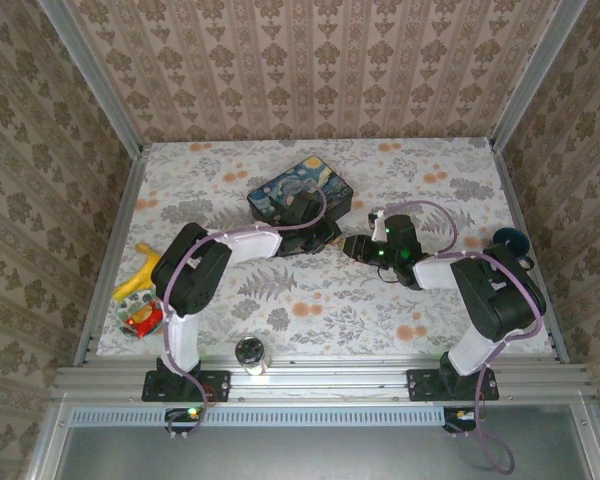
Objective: Unlock a padlock with a key
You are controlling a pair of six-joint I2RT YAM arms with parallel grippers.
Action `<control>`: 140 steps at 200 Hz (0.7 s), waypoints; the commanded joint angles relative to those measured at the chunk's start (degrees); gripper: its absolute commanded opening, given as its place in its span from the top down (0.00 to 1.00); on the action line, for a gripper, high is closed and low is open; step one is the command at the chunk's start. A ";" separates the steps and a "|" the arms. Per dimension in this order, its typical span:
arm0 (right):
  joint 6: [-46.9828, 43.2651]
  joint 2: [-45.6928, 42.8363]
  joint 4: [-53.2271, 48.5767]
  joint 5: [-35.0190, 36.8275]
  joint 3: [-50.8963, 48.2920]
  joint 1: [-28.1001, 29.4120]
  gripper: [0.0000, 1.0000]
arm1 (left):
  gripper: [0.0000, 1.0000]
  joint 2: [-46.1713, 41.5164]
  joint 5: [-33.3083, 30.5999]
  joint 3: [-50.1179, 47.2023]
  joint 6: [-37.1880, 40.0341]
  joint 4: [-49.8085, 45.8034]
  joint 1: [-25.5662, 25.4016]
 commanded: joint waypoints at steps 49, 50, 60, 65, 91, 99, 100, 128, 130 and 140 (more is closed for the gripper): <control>1.66 2.56 3.53 -1.46 -0.36 -0.37 0.78 | 0.95 3.27 8.39 -2.20 -5.96 -6.30 -0.35; 1.66 2.57 3.56 -1.51 -0.31 -0.39 0.78 | 0.95 3.28 8.39 -2.24 -5.94 -6.30 -0.37; 1.84 2.75 4.02 -1.72 -0.36 -0.39 0.79 | 0.94 3.37 8.39 -2.15 -5.93 -6.30 -0.35; 1.93 2.80 4.11 -1.81 -0.31 -0.38 0.80 | 0.94 3.38 8.39 -2.13 -6.00 -6.30 -0.38; 2.33 3.29 4.94 -2.46 -0.18 -0.36 0.81 | 0.94 3.46 8.47 -2.10 -5.93 -6.30 -0.48; 2.46 3.46 5.28 -2.61 -0.18 -0.29 0.82 | 0.94 3.42 8.48 -2.10 -5.93 -6.30 -0.48; 2.50 3.51 5.27 -2.61 -0.18 -0.31 0.82 | 0.94 3.40 8.48 -2.10 -5.93 -6.30 -0.44; 2.98 4.06 5.91 -2.81 -0.31 -0.28 0.82 | 0.94 3.36 8.37 -2.11 -5.84 -6.30 -0.45; 3.03 4.07 6.00 -2.79 -0.35 -0.29 0.82 | 0.94 3.33 8.39 -2.15 -5.88 -6.30 -0.48; 3.20 4.20 6.31 -2.90 -0.44 -0.30 0.82 | 0.95 3.38 8.40 -2.11 -5.90 -6.31 -0.48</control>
